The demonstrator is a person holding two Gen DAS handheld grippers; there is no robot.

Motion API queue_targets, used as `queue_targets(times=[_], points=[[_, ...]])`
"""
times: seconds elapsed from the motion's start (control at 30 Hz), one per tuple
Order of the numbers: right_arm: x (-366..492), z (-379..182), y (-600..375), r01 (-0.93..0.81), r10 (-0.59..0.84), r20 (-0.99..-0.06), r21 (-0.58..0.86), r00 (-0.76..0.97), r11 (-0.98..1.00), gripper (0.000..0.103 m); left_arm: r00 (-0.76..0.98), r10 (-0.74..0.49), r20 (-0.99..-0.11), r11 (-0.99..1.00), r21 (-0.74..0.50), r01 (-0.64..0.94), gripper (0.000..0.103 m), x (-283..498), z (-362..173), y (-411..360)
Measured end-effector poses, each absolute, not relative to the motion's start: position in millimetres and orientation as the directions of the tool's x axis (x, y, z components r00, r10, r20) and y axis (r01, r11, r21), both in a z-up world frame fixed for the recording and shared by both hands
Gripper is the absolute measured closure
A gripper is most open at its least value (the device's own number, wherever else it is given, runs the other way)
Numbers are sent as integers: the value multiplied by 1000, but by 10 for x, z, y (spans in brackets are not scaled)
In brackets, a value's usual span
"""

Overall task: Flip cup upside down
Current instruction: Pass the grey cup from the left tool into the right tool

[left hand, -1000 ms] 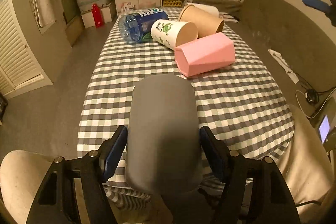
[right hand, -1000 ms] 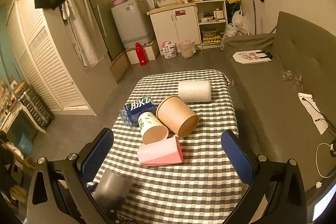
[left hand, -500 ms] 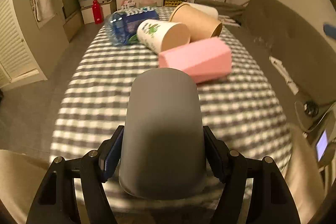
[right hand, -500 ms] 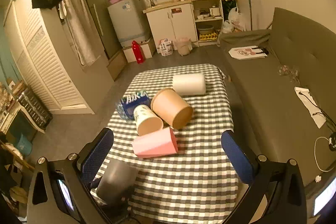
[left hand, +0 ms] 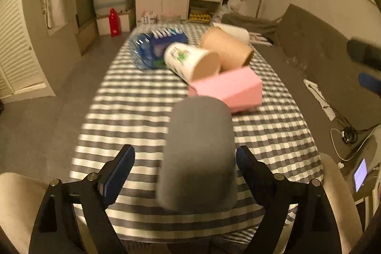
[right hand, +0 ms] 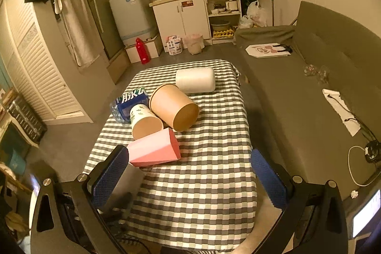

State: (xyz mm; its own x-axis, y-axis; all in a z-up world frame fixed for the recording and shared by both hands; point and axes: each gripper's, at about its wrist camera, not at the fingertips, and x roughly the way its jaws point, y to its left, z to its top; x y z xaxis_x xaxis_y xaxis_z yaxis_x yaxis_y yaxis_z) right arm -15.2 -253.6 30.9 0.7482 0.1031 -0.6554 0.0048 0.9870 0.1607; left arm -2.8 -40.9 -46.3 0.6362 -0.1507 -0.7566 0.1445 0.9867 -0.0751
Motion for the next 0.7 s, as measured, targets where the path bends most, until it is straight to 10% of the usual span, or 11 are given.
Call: queue_targets(times=[0.7], points=[[-414,-626,-1189,-62,110,-813,91,572,994,0,759,13,-651,999,-29,-43,5,2,-269,614]])
